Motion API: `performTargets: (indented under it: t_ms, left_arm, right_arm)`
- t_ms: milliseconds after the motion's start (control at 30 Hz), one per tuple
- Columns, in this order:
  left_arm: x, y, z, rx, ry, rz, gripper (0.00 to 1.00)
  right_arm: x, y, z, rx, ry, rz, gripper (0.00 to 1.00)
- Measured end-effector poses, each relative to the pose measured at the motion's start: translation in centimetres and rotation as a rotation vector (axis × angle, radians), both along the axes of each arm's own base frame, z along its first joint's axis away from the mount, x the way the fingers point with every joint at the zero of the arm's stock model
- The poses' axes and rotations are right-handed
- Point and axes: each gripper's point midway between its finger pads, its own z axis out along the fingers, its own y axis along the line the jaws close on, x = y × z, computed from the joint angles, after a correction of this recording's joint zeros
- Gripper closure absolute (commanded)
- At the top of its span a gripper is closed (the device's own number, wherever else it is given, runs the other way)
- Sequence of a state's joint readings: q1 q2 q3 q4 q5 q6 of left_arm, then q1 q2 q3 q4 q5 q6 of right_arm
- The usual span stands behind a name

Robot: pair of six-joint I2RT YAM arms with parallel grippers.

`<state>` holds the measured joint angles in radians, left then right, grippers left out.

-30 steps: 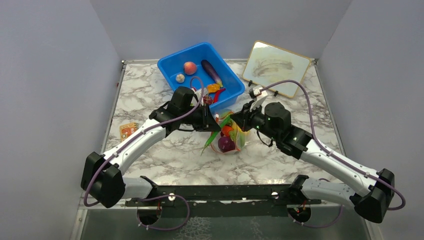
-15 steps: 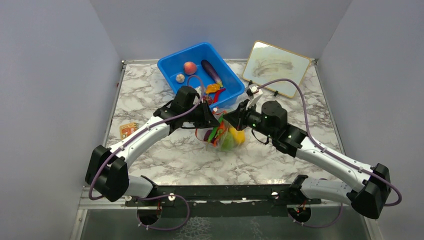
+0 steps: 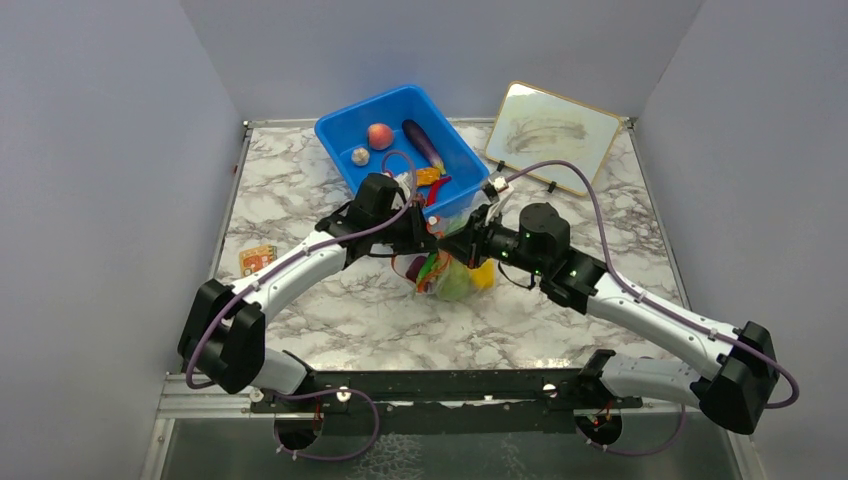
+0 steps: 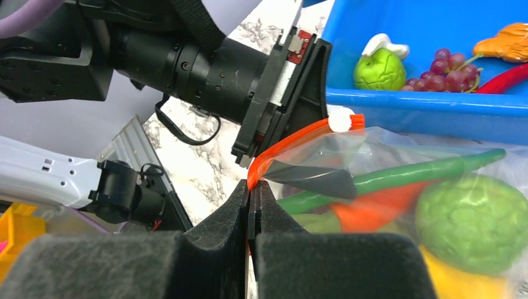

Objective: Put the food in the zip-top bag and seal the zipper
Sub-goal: Place the fake vegetable in the zipper food storage bag.

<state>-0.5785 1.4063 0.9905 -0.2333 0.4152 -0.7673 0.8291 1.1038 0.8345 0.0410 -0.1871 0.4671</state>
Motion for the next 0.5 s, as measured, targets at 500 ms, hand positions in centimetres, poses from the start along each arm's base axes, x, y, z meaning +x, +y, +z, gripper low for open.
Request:
performTargets:
  t_ms: [500]
  left_arm:
    - [0.8, 0.1, 3.1, -0.017, -0.273, -0.095, 1.00]
  right_arm:
    - [-1.4, 0.6, 0.7, 0.013, -0.031, 0.096, 0.99]
